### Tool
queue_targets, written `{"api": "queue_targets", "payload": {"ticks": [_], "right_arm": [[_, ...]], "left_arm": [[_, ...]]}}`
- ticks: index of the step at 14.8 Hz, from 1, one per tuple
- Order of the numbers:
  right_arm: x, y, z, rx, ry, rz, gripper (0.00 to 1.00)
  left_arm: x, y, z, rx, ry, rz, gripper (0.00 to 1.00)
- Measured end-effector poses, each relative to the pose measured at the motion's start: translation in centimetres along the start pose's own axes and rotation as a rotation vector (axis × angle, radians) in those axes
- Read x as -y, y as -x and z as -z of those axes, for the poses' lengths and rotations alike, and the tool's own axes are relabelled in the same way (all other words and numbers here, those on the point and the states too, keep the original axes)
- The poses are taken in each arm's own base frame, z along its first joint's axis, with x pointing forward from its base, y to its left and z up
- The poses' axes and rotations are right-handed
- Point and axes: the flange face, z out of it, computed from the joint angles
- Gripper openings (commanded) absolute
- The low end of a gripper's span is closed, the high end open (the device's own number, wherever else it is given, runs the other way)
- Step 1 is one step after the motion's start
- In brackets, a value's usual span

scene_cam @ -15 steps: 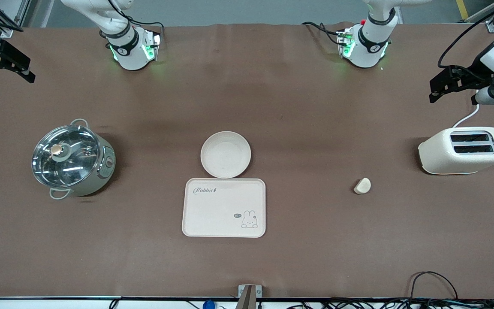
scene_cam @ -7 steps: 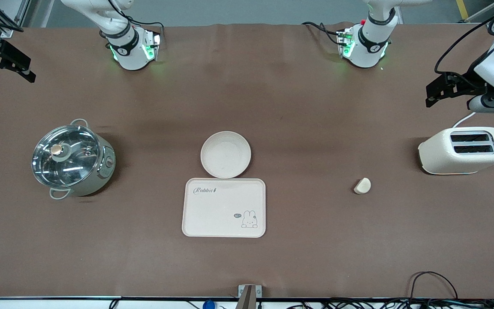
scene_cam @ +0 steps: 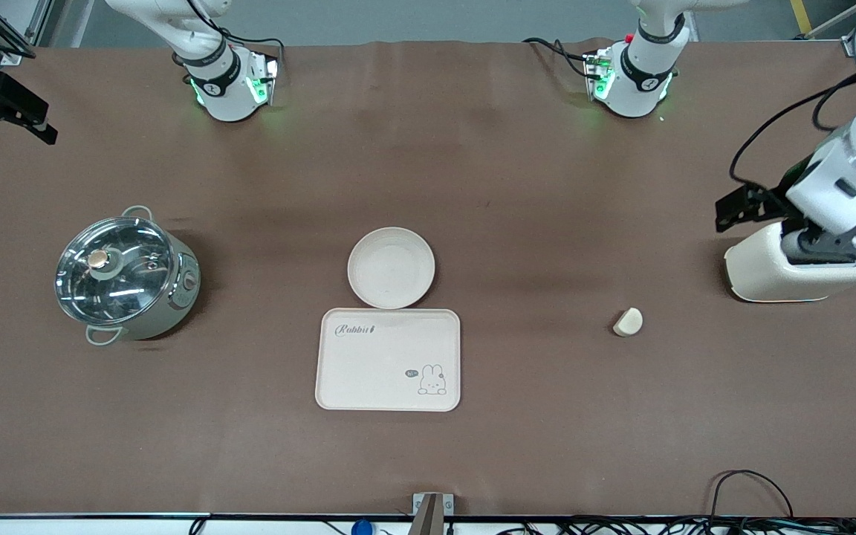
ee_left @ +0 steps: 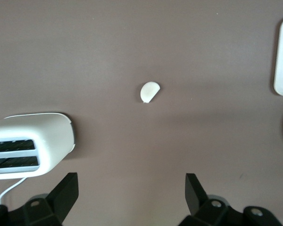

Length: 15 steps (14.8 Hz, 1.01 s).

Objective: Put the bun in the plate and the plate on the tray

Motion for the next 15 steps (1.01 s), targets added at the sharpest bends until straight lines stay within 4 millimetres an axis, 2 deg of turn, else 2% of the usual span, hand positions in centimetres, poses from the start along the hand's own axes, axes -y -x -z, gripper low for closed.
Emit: {"api": "queue_targets", "payload": {"ticks": [4, 6, 9, 11, 14, 15], "right_arm": [[0.0, 0.1, -0.2, 0.008, 0.000, 0.000, 1.00], [0.0, 0.2, -0.6, 0.017, 0.000, -0.001, 1.00], [0.0, 0.4, -0.8, 0.017, 0.000, -0.001, 1.00], [0.3, -0.1, -1.4, -0.011, -0.014, 0.004, 1.00], [1.8, -1.2, -3.7, -0.042, -0.049, 0.015, 1.00], [2.6, -1.6, -5.0, -0.048, -0.054, 0.010, 1.00]], "left_arm": [[-4.3, -2.9, -6.0, 0.035, 0.000, 0.042, 1.00], [-5.2, -4.5, -10.0, 0.026, -0.024, 0.037, 1.00], [-4.4, -6.7, -16.9, -0.007, -0.018, 0.045, 0.98], [-3.9, -7.7, -21.5, -0.003, -0.011, 0.051, 0.92], [-3.0, -8.3, -27.5, 0.044, -0.041, 0.041, 0.77], [-2.8, -8.3, -29.1, 0.063, -0.045, 0.039, 0.75]]}}
